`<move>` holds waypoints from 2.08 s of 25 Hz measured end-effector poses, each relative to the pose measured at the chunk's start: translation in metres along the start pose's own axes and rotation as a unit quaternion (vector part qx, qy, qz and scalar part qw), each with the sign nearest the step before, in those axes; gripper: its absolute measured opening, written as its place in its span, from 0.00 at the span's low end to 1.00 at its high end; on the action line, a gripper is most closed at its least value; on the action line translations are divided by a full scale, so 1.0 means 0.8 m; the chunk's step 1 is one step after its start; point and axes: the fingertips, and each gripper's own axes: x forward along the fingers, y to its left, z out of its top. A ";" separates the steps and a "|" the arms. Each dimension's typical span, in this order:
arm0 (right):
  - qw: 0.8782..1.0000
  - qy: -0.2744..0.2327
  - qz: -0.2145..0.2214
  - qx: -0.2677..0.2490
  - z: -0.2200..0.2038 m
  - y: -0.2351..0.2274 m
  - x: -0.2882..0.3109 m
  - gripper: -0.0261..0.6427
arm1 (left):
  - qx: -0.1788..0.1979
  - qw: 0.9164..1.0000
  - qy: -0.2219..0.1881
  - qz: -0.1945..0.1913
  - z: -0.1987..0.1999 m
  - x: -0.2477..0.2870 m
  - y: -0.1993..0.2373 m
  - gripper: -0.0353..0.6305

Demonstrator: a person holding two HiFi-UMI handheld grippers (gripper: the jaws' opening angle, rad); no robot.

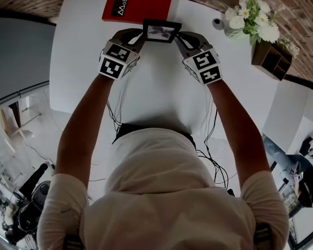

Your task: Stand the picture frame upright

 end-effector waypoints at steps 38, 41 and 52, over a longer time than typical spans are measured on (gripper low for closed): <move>0.999 -0.019 -0.014 -0.039 -0.011 0.006 0.003 0.09 | 0.012 1.000 0.005 0.009 -0.020 0.004 -0.008 0.14; 0.999 -0.018 -0.013 -0.037 -0.012 0.007 0.002 0.09 | 0.010 1.000 0.005 0.010 -0.020 0.004 -0.009 0.15; 1.000 -0.014 -0.014 -0.024 -0.020 0.009 -0.003 0.09 | 0.006 1.000 0.011 0.016 -0.025 -0.001 -0.005 0.17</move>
